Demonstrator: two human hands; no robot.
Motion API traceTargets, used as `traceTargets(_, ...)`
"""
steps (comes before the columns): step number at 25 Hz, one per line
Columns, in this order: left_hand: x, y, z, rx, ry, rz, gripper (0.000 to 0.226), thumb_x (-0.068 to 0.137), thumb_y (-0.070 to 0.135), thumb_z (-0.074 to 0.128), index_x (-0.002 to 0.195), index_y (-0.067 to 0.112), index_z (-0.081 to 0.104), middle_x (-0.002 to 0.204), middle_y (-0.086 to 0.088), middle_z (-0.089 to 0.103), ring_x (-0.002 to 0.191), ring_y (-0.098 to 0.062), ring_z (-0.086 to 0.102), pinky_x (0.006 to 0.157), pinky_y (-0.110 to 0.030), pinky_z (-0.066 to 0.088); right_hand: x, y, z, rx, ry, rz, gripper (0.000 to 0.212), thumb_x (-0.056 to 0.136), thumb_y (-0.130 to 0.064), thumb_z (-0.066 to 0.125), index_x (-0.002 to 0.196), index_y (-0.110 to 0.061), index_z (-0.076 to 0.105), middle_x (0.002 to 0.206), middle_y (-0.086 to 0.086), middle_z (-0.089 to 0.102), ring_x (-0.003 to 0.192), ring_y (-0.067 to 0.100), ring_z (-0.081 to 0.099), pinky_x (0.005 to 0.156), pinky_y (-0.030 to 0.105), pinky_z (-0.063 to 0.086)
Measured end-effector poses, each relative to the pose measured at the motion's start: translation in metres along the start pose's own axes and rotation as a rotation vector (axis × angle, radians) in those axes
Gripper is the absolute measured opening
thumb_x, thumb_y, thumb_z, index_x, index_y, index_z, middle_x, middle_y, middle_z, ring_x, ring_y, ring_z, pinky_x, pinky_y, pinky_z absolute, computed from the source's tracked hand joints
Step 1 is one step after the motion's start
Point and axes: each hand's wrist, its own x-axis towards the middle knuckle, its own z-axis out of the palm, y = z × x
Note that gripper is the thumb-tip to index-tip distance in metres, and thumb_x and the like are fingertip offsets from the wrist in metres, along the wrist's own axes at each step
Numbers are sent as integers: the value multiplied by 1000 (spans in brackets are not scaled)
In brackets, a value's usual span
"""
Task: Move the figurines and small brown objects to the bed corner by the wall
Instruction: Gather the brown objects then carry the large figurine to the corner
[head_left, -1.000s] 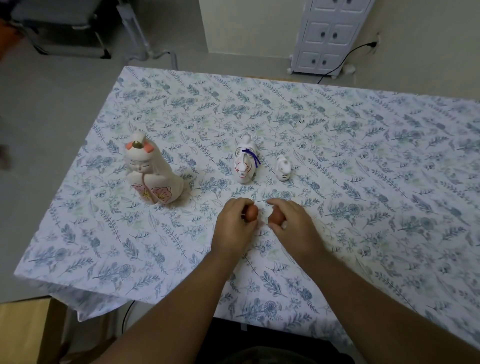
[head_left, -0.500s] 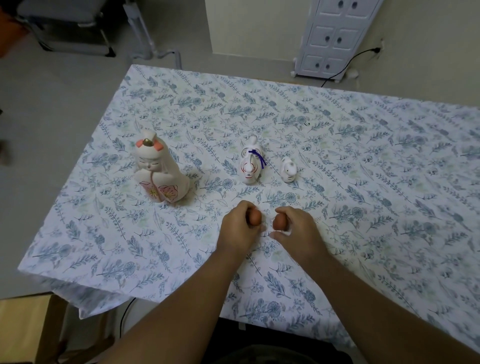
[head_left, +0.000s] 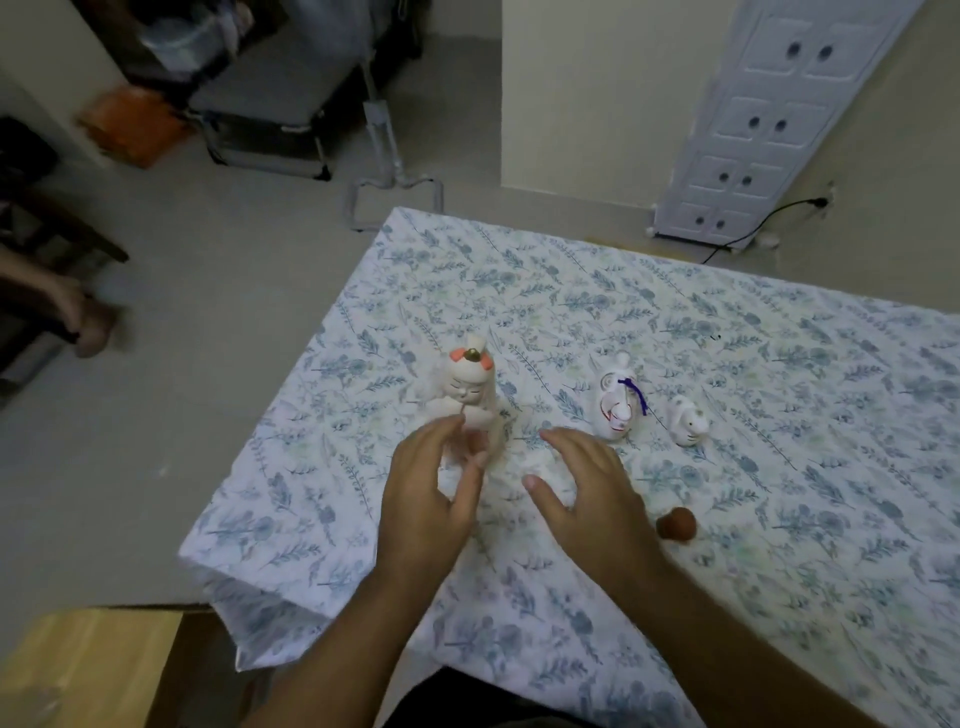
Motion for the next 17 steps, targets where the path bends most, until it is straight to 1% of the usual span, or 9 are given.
traceTargets(2,30,-19,-11,-19,-12,-92,47,94,37,64,138,29,48,136,14,52,129,-3,45,104,-21,37,26,-22,17,112,-47,71,61,93,-44,68,148,-28,47,150,-9,52,139,8,43,112,28,35)
traceTargets(3,43,-27,-14,-42,-72,-177,54,95,41,63,143,29,43,143,10,48,134,-7,42,106,-25,35,38,-30,23,183,-89,96,66,92,-43,69,151,-36,40,151,-20,48,138,-1,41,112,23,35)
traceTargets(5,61,-44,-16,-140,-253,-282,65,94,46,62,151,32,35,152,8,43,139,-10,38,107,-26,34,60,-37,36,349,-207,104,80,89,-27,75,146,-59,29,139,-46,47,128,-21,44,101,5,39)
traceTargets(6,65,-51,-15,-231,-336,-291,61,94,48,62,149,37,38,149,13,48,137,-7,43,104,-20,37,67,-36,40,429,-266,125,87,87,-16,76,140,-66,29,131,-50,51,122,-23,50,92,0,43)
traceTargets(8,67,-59,-16,-377,-428,-262,47,93,47,63,137,52,47,133,25,60,124,1,55,90,-11,47,74,-31,47,516,-296,162,89,83,-4,77,128,-71,38,120,-44,62,114,-17,60,84,3,50)
traceTargets(9,68,-61,-16,-414,-444,-244,44,94,45,64,134,53,49,130,26,61,120,2,58,89,-15,51,75,-31,49,529,-273,175,89,81,-2,78,123,-73,42,117,-40,66,112,-13,63,81,6,53)
traceTargets(12,76,-57,-16,-472,-445,-198,45,94,41,63,136,51,49,132,24,61,122,0,57,97,-32,53,71,-37,44,491,-147,198,83,76,-7,83,119,-69,50,116,-31,70,109,-1,69,86,17,58)
traceTargets(15,98,-31,-9,-499,-503,-115,51,91,46,62,140,49,48,136,24,59,124,3,55,97,-28,52,63,-42,16,490,43,190,74,73,-20,87,122,-64,53,116,-29,70,108,-5,68,86,9,53)
traceTargets(17,114,-2,2,-509,-564,-45,54,90,48,62,142,46,47,138,23,58,124,4,55,95,-23,53,58,-39,-13,535,142,181,74,75,-18,86,130,-56,54,121,-23,71,112,-1,68,90,15,56)
